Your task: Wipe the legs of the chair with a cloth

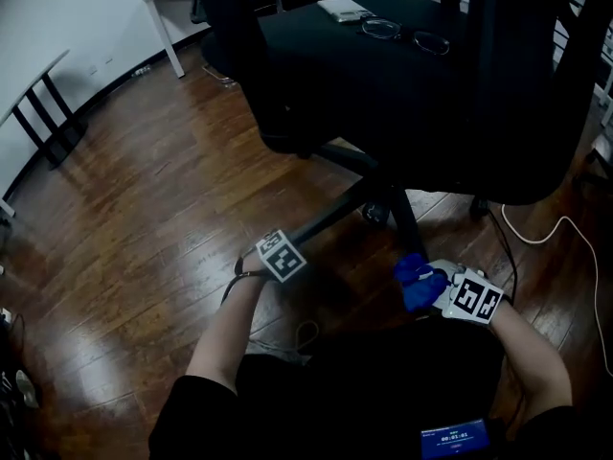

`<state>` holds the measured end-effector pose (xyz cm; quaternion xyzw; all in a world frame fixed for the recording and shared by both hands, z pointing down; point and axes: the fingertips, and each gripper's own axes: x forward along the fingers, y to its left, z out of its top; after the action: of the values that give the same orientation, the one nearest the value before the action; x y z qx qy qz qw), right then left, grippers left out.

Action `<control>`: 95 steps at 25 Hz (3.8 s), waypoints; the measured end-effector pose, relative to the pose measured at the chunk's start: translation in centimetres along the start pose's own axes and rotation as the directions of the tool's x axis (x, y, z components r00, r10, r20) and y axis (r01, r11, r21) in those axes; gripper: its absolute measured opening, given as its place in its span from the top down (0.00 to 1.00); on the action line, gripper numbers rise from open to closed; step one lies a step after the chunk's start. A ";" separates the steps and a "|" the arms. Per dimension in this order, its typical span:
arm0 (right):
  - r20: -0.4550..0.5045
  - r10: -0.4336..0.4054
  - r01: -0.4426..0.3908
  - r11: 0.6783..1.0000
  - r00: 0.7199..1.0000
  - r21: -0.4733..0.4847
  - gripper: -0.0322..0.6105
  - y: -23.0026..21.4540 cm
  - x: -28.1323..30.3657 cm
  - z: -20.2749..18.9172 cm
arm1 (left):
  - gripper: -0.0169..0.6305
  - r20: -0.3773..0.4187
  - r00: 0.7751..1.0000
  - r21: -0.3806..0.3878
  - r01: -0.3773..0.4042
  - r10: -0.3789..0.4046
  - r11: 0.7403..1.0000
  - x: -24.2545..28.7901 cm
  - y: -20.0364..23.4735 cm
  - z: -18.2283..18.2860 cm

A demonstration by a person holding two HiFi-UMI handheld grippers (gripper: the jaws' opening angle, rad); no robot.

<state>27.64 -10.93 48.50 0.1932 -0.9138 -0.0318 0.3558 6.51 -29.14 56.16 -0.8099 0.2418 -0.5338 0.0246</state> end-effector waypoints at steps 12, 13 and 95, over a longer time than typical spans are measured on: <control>0.039 -0.180 0.183 0.981 0.983 -0.064 0.82 -11.4 2.7 3.4 | 0.85 -0.020 1.000 -0.012 0.014 -0.014 1.000 -0.4 -0.9 0.3; 0.044 -0.214 0.216 0.975 0.976 -0.058 0.82 -13.5 3.2 4.1 | 0.85 -0.031 0.999 -0.011 0.016 -0.016 1.000 -0.4 -1.0 0.3; -0.124 -0.205 0.208 0.978 0.971 0.007 0.82 -10.2 3.0 2.7 | 0.86 -0.050 0.996 0.014 -0.067 0.068 0.998 1.6 -0.1 0.5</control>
<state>27.22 -21.73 46.46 0.2923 -0.8655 -0.0475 0.4041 7.47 -29.83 57.29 -0.7875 0.2661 -0.5543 0.0417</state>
